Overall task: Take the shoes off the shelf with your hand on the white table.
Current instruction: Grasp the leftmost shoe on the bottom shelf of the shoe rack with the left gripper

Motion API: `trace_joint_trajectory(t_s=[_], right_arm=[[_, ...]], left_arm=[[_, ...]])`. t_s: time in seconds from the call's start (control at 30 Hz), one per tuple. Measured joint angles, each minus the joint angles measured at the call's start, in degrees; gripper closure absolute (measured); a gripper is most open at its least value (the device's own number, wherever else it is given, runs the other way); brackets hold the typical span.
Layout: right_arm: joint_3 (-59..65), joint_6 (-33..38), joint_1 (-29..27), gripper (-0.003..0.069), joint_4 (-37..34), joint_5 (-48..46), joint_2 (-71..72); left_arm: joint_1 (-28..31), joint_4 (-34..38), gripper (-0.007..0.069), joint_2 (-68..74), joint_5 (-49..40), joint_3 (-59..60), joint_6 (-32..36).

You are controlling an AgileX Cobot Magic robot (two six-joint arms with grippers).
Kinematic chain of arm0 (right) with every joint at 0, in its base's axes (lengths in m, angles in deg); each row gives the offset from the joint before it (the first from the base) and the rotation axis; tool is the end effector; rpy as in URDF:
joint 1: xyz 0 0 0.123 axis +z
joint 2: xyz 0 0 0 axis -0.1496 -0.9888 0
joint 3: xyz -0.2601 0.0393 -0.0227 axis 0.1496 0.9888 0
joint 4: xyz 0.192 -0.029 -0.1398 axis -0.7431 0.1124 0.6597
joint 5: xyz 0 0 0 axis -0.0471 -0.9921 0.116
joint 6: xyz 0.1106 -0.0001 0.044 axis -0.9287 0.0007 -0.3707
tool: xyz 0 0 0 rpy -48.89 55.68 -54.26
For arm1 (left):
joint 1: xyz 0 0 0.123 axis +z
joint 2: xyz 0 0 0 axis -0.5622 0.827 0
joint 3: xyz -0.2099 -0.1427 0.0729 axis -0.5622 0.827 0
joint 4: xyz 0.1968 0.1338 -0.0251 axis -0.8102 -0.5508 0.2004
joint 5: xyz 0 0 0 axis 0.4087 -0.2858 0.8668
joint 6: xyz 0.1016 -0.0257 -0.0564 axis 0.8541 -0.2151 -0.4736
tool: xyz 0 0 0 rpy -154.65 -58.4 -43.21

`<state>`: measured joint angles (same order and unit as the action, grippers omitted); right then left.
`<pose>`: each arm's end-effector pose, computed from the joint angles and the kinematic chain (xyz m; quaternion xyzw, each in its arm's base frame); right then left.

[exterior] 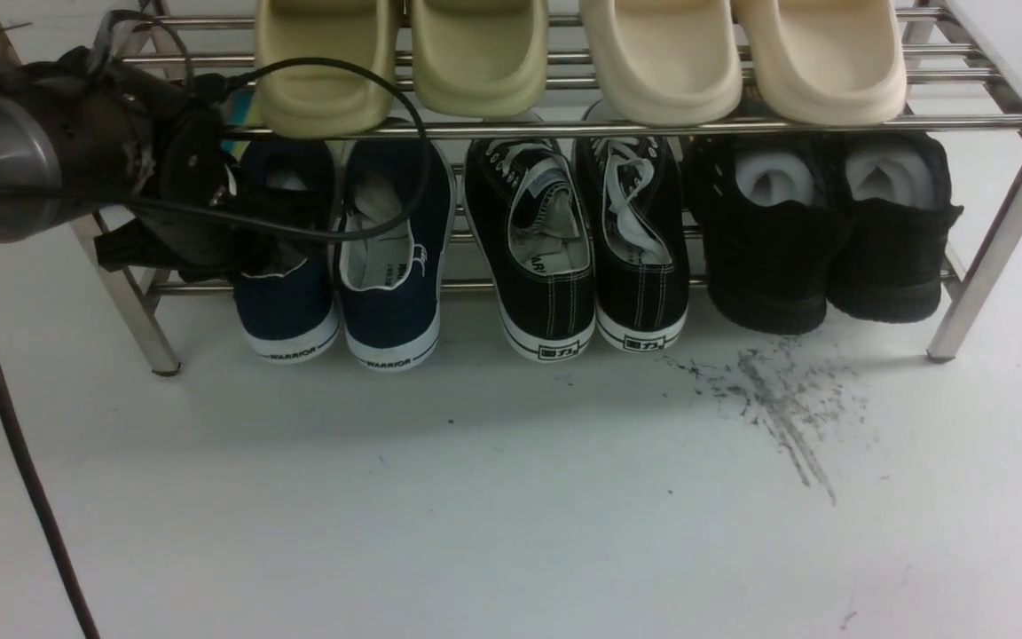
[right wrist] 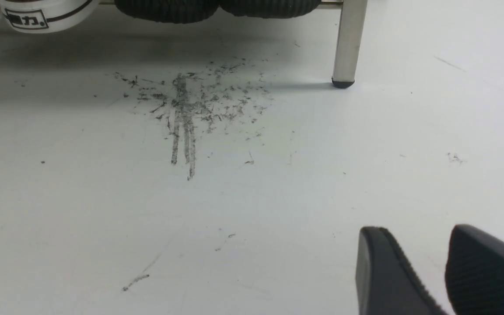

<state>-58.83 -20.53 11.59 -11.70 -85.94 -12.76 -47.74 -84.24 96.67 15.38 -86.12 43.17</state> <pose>0.0870 0.0068 0.1657 -0.0048 0.8069 0.0389 0.5894 0.3961 -0.0705 0.2054 -0.1141 0.9366 -0.0093 0.3311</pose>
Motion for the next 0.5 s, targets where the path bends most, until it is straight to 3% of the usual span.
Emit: trace_joint_trajectory(t_s=[0.17, 0.5], right_arm=[[0.0, 0.0, 0.0, 0.042, 0.0, 0.0, 0.0], [0.0, 0.0, 0.0, 0.042, 0.0, 0.0, 0.0]], left_arm=[[0.0, 0.4, 0.0583, -0.7, -1.4, 0.0, -0.1], [0.1, 1.8, 0.0583, -12.5, -15.5, 0.3, 3.4]])
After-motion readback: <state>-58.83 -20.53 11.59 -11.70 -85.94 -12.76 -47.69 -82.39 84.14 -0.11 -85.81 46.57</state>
